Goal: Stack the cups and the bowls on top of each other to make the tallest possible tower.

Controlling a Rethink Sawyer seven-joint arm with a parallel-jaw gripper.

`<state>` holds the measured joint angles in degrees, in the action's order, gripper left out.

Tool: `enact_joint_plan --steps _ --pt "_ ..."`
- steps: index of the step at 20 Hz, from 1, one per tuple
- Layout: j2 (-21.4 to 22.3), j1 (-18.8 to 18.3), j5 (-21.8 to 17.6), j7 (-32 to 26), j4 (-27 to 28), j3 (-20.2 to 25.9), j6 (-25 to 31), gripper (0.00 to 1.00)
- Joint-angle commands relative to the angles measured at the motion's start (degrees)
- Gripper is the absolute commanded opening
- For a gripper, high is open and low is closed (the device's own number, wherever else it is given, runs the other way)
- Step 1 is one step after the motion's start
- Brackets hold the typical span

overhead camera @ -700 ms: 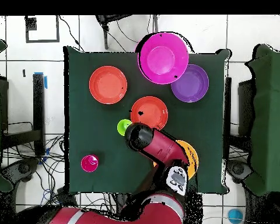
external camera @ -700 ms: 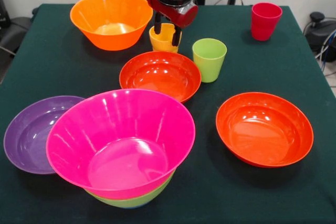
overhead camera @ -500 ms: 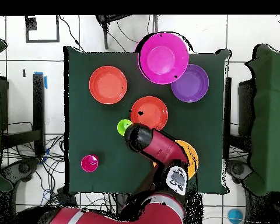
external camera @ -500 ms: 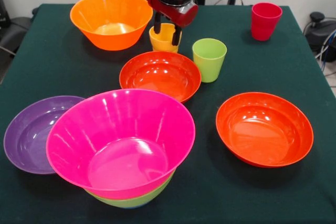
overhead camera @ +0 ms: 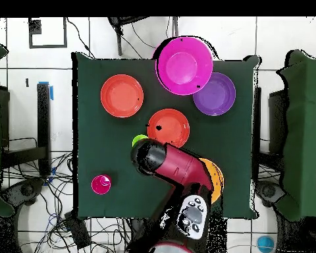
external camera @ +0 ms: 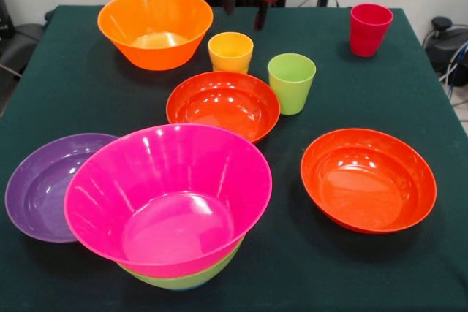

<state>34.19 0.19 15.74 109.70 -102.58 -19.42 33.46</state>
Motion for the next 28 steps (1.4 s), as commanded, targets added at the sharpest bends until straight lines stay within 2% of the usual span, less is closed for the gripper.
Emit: enact_joint_plan --steps 1,5,7,10,19,28 --pt "4.26 1.21 -2.48 6.55 6.68 1.99 13.44 1.0" --pt "0.68 -1.07 -1.65 4.27 4.87 5.33 5.57 1.0" --pt "-1.08 -1.77 -1.61 3.87 4.98 6.49 3.39 1.0" --pt "-3.09 -2.36 -2.05 3.32 5.48 7.32 3.06 1.0" --pt "-7.07 -4.18 -2.69 2.36 5.58 9.16 -2.79 1.0" --pt "-8.82 -4.92 -2.79 2.95 4.21 10.64 -6.77 1.0"
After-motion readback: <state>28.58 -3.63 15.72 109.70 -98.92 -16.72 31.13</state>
